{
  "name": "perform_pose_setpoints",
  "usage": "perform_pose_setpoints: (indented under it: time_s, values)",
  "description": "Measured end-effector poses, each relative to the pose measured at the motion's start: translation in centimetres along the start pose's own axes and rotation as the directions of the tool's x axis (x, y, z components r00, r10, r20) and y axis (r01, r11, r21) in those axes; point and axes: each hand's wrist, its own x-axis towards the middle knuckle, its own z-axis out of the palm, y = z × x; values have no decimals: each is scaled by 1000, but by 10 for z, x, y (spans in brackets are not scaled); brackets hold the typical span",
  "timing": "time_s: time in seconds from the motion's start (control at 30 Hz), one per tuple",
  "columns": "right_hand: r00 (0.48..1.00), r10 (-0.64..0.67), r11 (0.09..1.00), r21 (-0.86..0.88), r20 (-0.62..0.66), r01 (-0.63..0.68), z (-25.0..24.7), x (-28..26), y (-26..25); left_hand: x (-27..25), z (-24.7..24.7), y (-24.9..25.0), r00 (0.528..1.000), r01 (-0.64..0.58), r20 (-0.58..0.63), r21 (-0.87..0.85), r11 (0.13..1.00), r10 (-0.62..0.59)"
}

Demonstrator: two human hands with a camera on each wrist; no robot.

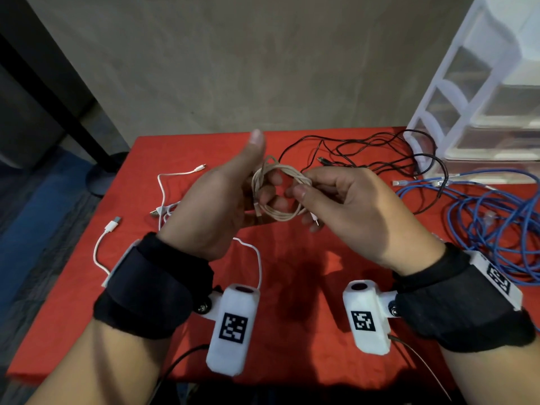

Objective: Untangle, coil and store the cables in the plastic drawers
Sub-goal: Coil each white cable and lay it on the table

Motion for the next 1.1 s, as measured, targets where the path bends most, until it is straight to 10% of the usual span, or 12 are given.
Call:
perform_pose_setpoints:
  time_s: [0.5, 0.97, 1.1]
  values:
    - [993, 117, 948, 298, 11, -114, -9, 3, -3, 2, -5, -8, 993, -53, 101, -54, 997, 59]
    - [983, 85, 972, 204, 162, -118, 34, -10, -23, -54, -65, 6, 991, -92, -49, 450, 888, 127]
    - [965, 62, 993, 77, 256, -84, 64, -13, -38, -90, -108, 2, 990, -89, -20, 676, 731, 139]
